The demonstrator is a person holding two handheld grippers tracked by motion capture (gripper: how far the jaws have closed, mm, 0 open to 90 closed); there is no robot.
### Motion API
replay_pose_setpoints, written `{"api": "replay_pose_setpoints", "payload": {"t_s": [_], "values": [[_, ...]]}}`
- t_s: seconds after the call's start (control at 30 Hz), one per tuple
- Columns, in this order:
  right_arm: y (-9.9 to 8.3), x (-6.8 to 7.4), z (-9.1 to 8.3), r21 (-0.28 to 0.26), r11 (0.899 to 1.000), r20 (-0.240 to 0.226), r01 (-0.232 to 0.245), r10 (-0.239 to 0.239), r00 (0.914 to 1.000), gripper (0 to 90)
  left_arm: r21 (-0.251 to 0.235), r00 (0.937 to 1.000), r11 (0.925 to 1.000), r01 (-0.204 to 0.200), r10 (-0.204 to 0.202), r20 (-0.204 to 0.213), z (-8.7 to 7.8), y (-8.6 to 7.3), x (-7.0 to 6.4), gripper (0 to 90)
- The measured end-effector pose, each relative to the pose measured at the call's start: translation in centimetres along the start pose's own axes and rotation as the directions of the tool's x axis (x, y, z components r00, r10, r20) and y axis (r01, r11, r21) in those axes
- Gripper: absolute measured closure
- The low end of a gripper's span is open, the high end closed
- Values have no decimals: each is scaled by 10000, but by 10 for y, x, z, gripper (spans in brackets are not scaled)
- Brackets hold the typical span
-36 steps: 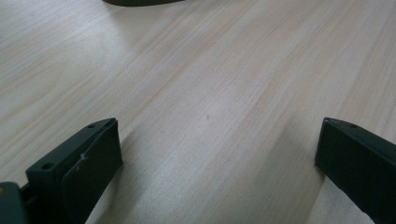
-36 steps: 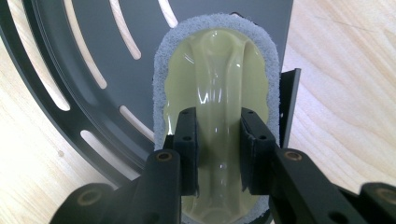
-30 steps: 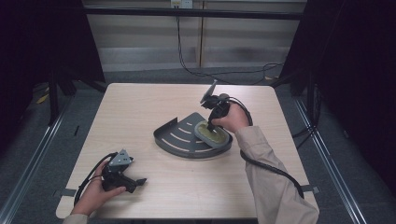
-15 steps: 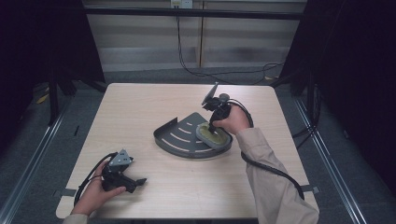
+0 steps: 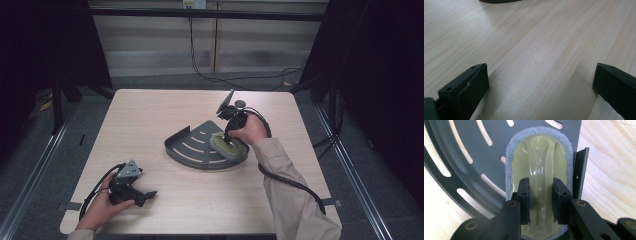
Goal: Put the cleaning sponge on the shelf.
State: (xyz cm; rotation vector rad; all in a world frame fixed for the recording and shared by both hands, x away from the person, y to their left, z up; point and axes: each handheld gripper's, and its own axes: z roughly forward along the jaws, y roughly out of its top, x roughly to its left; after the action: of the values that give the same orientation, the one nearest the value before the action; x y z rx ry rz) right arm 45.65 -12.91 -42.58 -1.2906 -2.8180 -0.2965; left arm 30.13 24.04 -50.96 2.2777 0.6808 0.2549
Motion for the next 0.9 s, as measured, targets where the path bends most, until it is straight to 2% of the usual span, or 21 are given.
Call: {"api": "replay_pose_setpoints", "payload": {"t_s": [0.67,0.9], "values": [[-1,1,4,8,10000,25,-80,80,10000,691,-2,10000,10000,-3,3,14,0,0,0,1],[-2,1,4,-19,10000,156,28,-28,9999,627,-2,10000,10000,0,0,5,0,0,0,0]]}}
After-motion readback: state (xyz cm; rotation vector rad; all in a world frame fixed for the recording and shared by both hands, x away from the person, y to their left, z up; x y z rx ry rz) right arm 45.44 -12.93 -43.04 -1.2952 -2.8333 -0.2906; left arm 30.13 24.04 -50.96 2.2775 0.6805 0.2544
